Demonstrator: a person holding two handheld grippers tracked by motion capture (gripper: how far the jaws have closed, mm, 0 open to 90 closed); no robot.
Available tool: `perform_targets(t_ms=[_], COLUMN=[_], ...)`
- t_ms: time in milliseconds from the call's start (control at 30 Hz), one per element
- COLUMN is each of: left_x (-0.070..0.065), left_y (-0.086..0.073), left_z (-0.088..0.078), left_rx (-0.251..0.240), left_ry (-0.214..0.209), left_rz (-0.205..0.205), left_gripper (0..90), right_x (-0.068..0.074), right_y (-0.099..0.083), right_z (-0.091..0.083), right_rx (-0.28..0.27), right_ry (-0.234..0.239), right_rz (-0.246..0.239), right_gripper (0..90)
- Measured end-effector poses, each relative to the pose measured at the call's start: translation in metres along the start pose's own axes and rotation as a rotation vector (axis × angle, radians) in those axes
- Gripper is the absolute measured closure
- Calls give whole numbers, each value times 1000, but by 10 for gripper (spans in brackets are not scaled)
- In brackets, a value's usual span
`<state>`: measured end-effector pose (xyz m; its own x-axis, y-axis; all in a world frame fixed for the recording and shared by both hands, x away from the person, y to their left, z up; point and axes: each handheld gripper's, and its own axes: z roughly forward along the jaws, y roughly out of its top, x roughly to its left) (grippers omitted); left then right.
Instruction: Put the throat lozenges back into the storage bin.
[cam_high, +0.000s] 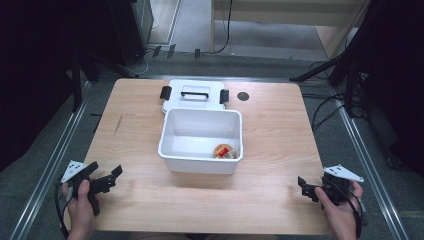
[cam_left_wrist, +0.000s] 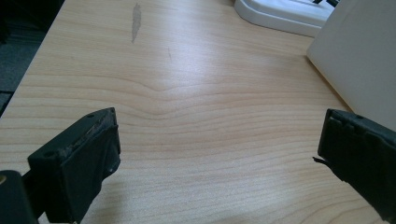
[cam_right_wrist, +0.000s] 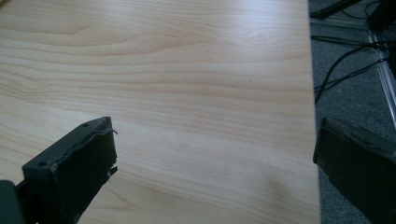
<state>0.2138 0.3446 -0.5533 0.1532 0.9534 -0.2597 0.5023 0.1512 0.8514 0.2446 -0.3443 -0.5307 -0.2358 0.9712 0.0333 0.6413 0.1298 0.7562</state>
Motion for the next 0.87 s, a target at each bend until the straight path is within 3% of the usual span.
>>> perform_targets(t_ms=[200, 533, 633, 700, 867], left_x=[0, 0, 0, 0, 0], left_y=[0, 0, 0, 0, 1], left_z=[0, 0, 1, 1, 1], left_rx=[0, 1, 2, 2, 3], left_ry=[1, -2, -2, -2, -2], left_rz=[-1, -2, -2, -3, -3], left_gripper=[0, 0, 0, 0, 0], right_x=[-12, -18, -22, -24, -22], right_y=[-19, -28, -29, -29, -28], right_z=[-4, -7, -7, -7, -6], right_rx=[-55, -98, -109, -88, -84], right_ry=[-6, 20, 36, 45, 27], right_rz=[56, 96, 139, 180, 161], right_gripper=[0, 0, 0, 0, 0])
